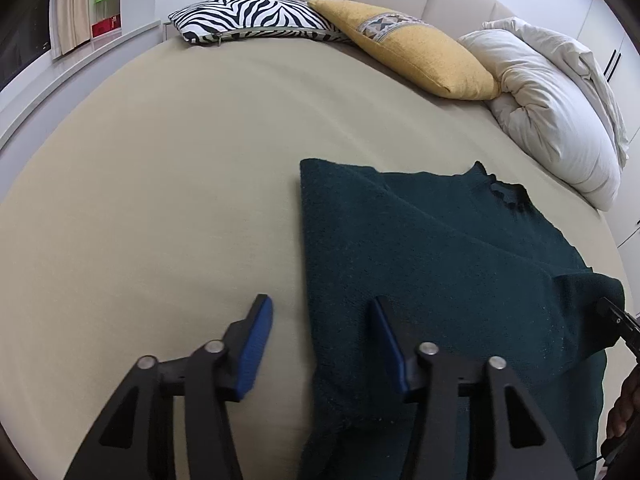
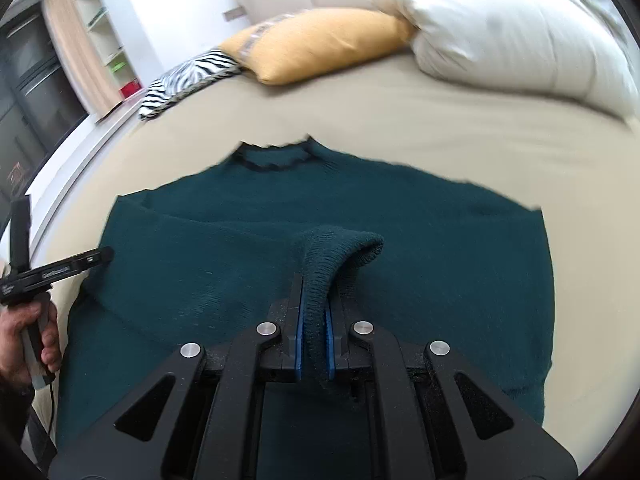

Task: Fold small clothes
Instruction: 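Grasp the opposite side edge with the right tool and fold it toward center, then open the right tool and release the folded side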

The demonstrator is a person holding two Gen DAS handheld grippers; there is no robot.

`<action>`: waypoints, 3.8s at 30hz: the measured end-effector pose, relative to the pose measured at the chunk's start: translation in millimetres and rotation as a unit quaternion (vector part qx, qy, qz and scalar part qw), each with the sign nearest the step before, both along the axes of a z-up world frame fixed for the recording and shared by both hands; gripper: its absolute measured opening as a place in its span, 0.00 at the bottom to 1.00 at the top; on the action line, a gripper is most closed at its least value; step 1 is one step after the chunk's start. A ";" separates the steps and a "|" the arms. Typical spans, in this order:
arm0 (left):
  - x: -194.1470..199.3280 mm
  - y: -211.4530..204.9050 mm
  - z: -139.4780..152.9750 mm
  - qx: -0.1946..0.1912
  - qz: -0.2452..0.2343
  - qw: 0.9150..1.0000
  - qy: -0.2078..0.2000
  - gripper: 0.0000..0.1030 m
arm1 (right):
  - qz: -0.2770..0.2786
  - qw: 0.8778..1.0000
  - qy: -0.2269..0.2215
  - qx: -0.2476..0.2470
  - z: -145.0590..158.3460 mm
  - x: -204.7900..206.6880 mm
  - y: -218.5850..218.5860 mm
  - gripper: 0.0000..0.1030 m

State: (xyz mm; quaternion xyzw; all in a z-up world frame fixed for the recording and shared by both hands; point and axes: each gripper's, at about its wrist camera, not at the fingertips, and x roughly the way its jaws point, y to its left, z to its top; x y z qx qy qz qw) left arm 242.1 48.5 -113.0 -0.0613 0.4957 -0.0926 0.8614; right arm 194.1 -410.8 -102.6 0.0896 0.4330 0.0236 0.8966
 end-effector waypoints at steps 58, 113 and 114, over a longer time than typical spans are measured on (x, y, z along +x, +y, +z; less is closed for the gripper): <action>1.6 11.1 -13.2 0.028 0.020 0.998 -0.048 0.15 | -0.080 0.994 0.031 0.072 -48.8 38.7 -26.9 0.06; -266.8 90.0 21.3 -0.173 -0.031 0.983 0.050 0.67 | -0.121 0.981 -0.023 0.149 18.3 -298.7 -57.9 0.66; -273.3 91.7 16.8 -0.177 -0.029 0.982 0.059 0.67 | -0.122 0.980 -0.017 0.156 15.6 -308.4 -61.8 0.66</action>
